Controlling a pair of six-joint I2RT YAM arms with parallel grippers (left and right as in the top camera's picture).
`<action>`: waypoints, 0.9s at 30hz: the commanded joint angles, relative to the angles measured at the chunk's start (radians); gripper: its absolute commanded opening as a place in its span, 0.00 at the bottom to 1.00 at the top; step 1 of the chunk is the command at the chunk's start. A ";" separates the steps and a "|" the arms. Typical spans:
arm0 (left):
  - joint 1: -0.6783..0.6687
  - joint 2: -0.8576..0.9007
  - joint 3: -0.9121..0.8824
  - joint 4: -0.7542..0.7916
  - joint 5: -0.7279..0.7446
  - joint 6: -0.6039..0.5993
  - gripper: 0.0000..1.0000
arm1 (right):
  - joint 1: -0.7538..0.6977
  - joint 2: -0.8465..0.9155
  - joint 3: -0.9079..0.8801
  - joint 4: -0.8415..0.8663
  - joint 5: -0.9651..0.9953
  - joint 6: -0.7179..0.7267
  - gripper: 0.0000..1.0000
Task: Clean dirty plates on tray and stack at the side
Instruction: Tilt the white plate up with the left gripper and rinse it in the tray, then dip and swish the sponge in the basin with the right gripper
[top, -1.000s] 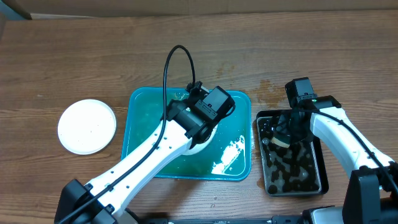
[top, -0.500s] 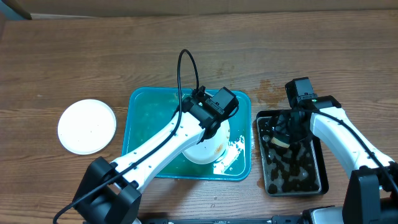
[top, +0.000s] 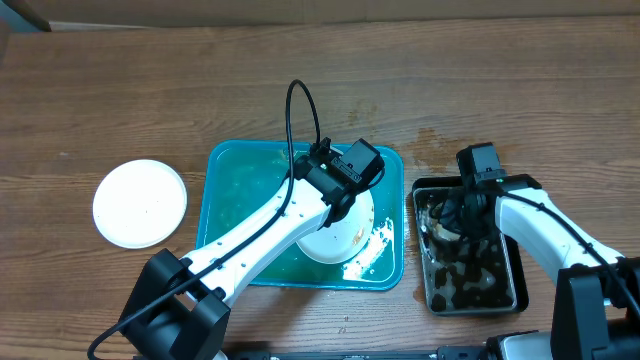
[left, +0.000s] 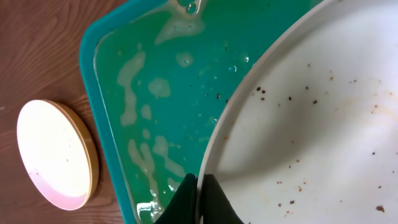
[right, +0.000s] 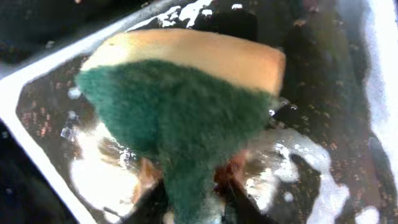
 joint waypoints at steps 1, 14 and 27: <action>0.005 0.014 -0.006 0.002 0.020 -0.017 0.04 | 0.001 0.006 -0.041 -0.009 -0.005 0.006 0.08; 0.005 0.014 -0.006 0.003 0.020 -0.016 0.04 | 0.001 0.005 0.003 -0.063 -0.106 -0.077 0.11; 0.005 0.014 -0.006 0.004 0.020 -0.016 0.04 | 0.001 0.005 0.159 -0.217 -0.099 -0.077 0.20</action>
